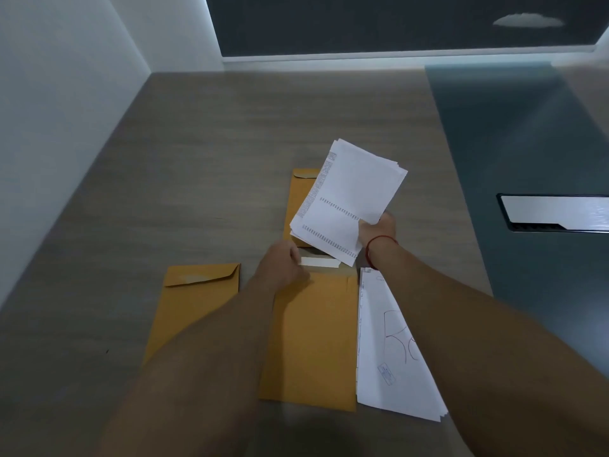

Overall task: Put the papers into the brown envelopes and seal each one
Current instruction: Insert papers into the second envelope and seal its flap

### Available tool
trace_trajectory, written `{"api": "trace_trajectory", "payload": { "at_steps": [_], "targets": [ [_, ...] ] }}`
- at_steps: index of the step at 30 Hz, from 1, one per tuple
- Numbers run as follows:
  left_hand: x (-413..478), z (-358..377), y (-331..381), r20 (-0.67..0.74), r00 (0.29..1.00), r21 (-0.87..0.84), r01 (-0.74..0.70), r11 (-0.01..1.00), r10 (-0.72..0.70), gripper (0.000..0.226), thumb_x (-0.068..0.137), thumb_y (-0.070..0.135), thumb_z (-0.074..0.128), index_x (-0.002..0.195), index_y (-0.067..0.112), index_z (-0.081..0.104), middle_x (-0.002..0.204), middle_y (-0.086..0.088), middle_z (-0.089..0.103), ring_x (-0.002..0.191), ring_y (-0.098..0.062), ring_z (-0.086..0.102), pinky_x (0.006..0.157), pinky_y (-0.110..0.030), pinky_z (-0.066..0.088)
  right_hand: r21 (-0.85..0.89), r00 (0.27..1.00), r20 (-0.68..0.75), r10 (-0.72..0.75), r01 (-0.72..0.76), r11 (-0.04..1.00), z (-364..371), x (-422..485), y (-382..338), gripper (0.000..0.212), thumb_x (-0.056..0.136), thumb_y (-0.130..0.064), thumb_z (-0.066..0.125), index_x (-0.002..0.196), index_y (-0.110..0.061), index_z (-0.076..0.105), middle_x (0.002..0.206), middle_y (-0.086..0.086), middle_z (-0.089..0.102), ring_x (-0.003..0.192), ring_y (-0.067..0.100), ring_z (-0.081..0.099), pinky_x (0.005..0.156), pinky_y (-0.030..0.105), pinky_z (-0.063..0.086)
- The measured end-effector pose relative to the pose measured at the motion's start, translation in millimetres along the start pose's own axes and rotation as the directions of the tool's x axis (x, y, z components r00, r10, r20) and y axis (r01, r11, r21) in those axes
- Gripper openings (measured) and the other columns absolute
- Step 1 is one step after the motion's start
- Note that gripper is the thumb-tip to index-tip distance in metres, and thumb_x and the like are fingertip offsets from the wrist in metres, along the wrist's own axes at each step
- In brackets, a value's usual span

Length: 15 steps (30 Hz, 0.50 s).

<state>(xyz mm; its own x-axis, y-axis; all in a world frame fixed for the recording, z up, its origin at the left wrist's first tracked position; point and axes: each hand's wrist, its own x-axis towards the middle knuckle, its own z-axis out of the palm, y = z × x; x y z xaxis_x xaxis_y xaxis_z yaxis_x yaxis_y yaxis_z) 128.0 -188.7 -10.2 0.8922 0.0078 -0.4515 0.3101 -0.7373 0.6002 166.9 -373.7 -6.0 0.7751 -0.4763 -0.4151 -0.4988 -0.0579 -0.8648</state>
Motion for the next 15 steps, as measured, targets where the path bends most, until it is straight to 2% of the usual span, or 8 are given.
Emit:
{"api": "trace_trajectory", "payload": {
  "at_steps": [1, 3, 6, 11, 13, 15],
  "targets": [
    [-3.3, 1.1, 0.9, 0.071, 0.997, 0.06, -0.02, 0.998, 0.016, 0.041, 0.056, 0.02, 0.089, 0.077, 0.021, 0.053, 0.09, 0.002, 0.058, 0.085, -0.018, 0.059, 0.077, -0.034, 0.053, 0.018, 1.0, 0.005, 0.016, -0.016, 1.0, 0.1, -0.6, -0.4, 0.035, 0.091, -0.003, 0.054, 0.125, -0.001, 0.056, 0.126, 0.014, 0.062, 0.114, 0.029, 0.06, 0.093, 0.029, 0.046],
    [-7.1, 4.7, 0.7, 0.151, 0.988, 0.153, -0.058, 0.987, 0.035, 0.048, 0.053, 0.025, 0.092, 0.089, 0.021, 0.061, 0.097, 0.005, 0.055, 0.093, -0.016, 0.057, 0.082, -0.032, 0.051, 0.05, 0.999, 0.023, 0.043, -0.044, 0.998, 1.9, -1.7, 0.2, 0.034, 0.09, -0.005, 0.056, 0.123, 0.001, 0.057, 0.12, 0.013, 0.063, 0.105, 0.026, 0.061, 0.087, 0.03, 0.047],
    [-7.0, 10.1, 0.4, 0.173, 0.982, 0.251, -0.122, 0.96, 0.079, 0.056, 0.055, 0.021, 0.093, 0.103, 0.017, 0.064, 0.109, 0.001, 0.057, 0.104, -0.018, 0.058, 0.089, -0.032, 0.051, 0.061, 0.996, 0.049, 0.077, -0.08, 0.995, 6.2, -3.7, 3.0, 0.033, 0.089, -0.005, 0.056, 0.122, 0.003, 0.057, 0.104, 0.011, 0.062, 0.088, 0.021, 0.053, 0.079, 0.03, 0.045],
    [-6.0, 10.5, 3.6, 0.189, 0.979, 0.298, -0.132, 0.945, 0.077, 0.047, 0.057, 0.015, 0.091, 0.091, 0.021, 0.059, 0.111, -0.002, 0.059, 0.103, -0.021, 0.059, 0.087, -0.034, 0.052, 0.091, 0.996, 0.036, 0.081, -0.084, 0.992, 4.8, -3.9, 4.7, 0.032, 0.09, -0.005, 0.055, 0.12, 0.002, 0.057, 0.119, 0.017, 0.065, 0.086, 0.022, 0.054, 0.082, 0.034, 0.049],
    [-5.9, 9.6, 5.3, 0.19, 0.979, 0.321, -0.136, 0.937, 0.077, 0.045, 0.056, 0.016, 0.092, 0.083, 0.021, 0.056, 0.108, 0.0, 0.058, 0.1, -0.019, 0.058, 0.088, -0.034, 0.053, 0.116, 0.996, 0.039, 0.086, -0.09, 0.989, 1.9, -3.0, 1.5, 0.025, 0.09, -0.005, 0.055, 0.114, -0.002, 0.059, 0.111, 0.013, 0.065, 0.078, 0.022, 0.056, 0.07, 0.026, 0.05],
    [-6.1, 9.4, 7.8, 0.205, 0.976, 0.325, -0.139, 0.935, 0.074, 0.043, 0.055, 0.015, 0.092, 0.072, 0.022, 0.053, 0.098, 0.001, 0.059, 0.09, -0.016, 0.058, 0.081, -0.031, 0.052, 0.147, 0.993, 0.072, 0.093, -0.102, 0.984, 0.5, -5.2, -5.3, 0.018, 0.09, -0.003, 0.054, 0.107, -0.008, 0.059, 0.101, 0.008, 0.062, 0.066, 0.018, 0.054, 0.05, 0.018, 0.044]
  ]
}}
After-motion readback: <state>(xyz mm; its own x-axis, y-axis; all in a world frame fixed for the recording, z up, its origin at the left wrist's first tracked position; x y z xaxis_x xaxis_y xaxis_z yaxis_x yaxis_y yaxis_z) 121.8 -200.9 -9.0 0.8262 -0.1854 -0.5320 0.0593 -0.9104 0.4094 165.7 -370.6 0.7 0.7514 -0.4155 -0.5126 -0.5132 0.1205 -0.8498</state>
